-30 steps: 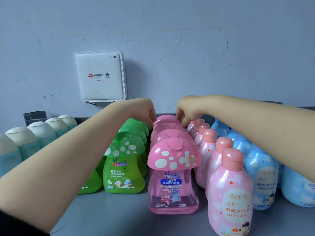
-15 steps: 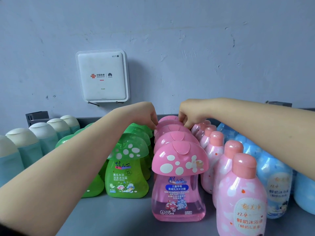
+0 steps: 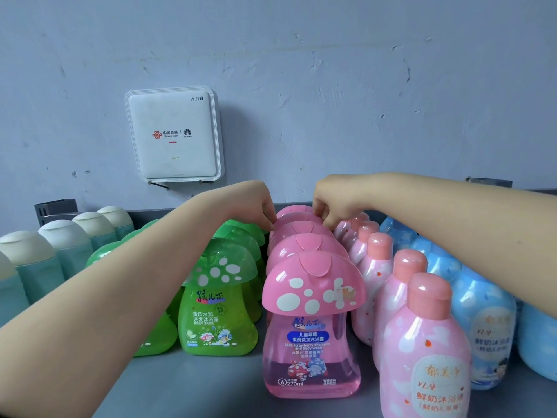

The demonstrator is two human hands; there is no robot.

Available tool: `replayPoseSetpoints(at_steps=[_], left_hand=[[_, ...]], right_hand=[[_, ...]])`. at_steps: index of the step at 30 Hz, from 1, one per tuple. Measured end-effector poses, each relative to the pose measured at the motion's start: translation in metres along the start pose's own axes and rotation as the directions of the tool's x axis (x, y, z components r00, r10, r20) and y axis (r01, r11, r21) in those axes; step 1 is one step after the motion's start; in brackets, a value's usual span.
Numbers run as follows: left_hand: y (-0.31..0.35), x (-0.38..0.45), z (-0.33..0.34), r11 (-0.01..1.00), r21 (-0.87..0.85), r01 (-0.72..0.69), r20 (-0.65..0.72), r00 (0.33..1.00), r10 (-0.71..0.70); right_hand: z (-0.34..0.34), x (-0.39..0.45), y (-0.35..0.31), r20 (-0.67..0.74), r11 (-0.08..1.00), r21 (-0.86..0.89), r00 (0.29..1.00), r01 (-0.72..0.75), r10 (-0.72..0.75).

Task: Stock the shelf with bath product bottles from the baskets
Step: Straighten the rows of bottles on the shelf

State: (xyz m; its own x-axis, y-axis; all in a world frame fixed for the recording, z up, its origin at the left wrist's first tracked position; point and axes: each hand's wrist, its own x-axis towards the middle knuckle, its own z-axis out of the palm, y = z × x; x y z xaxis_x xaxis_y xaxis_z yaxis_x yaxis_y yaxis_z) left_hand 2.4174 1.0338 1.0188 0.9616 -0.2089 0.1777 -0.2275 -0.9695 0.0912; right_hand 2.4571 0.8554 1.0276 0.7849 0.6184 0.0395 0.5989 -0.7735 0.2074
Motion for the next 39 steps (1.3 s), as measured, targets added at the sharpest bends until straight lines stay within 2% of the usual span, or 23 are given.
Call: replayPoseSetpoints(at_steps=[4,9,18,39], left_hand=[[-0.001,-0.001,-0.002,1.000,-0.001,-0.001,0.014,1.000,0.001],[-0.004,0.004,-0.025,1.000,-0.026,0.015,-0.073,0.997,-0.016],[0.001,0.027,-0.015,0.997,0.080,-0.006,0.109,0.994,-0.003],[-0.007,0.026,-0.007,1.000,0.015,-0.019,0.100,0.995,0.018]], right_hand=[[-0.003,-0.001,-0.001,0.028,1.000,-0.024,1.000,0.000,0.001],[-0.021,-0.002,0.008,-0.003,1.000,-0.011,1.000,-0.025,0.025],[-0.005,0.032,0.022,0.062,0.998,-0.019,0.997,-0.053,0.054],[0.006,0.041,0.020,0.053,0.996,0.066,0.997,-0.066,0.063]])
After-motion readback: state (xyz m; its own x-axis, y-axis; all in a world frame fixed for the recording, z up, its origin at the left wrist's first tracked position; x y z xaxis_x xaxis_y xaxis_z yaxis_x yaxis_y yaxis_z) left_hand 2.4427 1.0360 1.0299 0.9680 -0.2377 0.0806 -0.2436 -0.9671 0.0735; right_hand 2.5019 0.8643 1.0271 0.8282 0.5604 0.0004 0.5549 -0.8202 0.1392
